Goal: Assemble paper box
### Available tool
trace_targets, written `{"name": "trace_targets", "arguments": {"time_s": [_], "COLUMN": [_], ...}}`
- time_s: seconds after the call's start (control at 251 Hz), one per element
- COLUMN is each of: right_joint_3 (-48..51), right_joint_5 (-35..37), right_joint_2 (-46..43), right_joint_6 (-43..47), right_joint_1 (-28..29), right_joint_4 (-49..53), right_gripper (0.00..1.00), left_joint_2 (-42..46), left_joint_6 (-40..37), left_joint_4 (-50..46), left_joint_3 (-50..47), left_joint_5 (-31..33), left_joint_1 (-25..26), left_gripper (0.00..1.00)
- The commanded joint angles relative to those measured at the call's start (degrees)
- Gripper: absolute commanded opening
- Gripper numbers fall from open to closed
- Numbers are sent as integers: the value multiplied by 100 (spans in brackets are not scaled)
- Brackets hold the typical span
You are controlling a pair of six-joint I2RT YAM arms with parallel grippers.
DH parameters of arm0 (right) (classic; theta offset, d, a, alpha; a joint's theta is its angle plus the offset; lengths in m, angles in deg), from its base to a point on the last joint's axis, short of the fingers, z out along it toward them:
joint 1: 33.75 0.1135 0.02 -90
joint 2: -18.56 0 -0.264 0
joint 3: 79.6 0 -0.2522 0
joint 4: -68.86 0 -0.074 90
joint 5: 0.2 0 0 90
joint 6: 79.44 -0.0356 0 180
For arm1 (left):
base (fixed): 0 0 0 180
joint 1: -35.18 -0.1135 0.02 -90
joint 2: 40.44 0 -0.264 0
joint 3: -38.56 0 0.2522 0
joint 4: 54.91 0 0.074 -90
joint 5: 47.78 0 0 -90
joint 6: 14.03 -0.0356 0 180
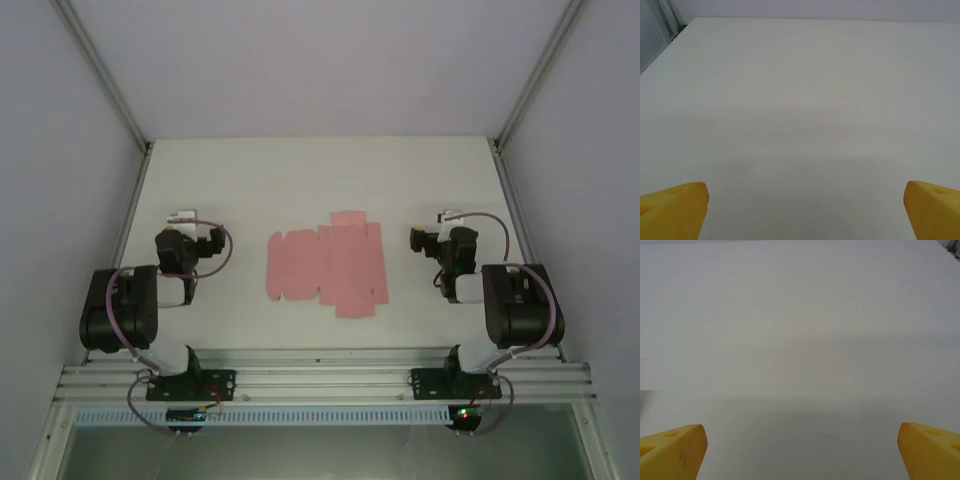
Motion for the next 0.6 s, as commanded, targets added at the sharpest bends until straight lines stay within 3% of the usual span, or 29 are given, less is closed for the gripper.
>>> {"name": "trace_targets", "arguments": {"time_s": [0.0,0.595], "right_joint_3": [-67,-40], "right_joint_5": [18,-169], "right_joint_2": [-13,-27], "right_joint_6": [-23,-72], "right_joint_1": [-28,-119], "right_joint_4": [-4,-48], "right_gripper": [100,100], "left_joint_2": [17,31], "left_joint_6": [-73,-70], "left_joint_4": [-26,-34], "left_joint_3": [63,58], "left_joint_5": [-7,10], "left_joint_1": [43,60], "left_gripper": [99,100]}}
